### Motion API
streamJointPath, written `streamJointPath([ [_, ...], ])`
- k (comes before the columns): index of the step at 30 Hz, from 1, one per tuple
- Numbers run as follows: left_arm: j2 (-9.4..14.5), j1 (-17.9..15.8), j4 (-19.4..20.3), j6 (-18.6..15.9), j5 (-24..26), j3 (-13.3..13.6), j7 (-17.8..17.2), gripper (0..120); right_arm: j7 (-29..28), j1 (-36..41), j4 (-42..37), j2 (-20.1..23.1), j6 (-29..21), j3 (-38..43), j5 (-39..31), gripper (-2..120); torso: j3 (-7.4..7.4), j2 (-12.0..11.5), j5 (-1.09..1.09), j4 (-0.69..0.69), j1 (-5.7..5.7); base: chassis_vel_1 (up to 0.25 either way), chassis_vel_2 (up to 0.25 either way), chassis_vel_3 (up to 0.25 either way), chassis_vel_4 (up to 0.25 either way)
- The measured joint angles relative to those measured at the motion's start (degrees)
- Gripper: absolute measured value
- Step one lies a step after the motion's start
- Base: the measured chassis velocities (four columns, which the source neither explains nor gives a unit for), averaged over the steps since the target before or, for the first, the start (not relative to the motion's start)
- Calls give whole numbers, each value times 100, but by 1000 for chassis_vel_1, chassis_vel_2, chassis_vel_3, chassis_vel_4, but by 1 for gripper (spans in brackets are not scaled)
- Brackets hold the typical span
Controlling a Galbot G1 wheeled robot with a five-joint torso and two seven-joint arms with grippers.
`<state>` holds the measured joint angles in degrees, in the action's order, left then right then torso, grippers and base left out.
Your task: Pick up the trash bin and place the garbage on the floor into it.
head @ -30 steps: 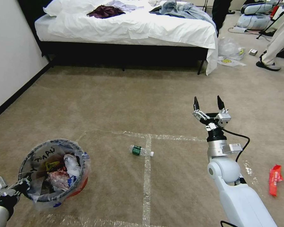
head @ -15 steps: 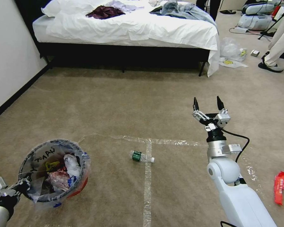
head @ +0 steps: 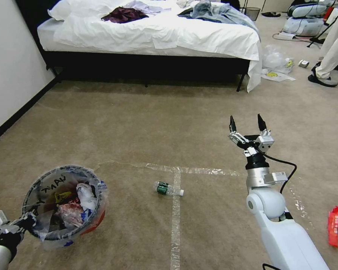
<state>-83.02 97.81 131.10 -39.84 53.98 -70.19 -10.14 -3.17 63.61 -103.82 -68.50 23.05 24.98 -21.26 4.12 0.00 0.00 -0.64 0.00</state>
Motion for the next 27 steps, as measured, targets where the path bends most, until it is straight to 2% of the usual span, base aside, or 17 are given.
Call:
streamJointPath([
  [27,39,-60,-106,19,-30,6,47,1,-2,-130,38,-11,-64,-122,-10,100,0,0,0,0,0,0,0,0,0],
])
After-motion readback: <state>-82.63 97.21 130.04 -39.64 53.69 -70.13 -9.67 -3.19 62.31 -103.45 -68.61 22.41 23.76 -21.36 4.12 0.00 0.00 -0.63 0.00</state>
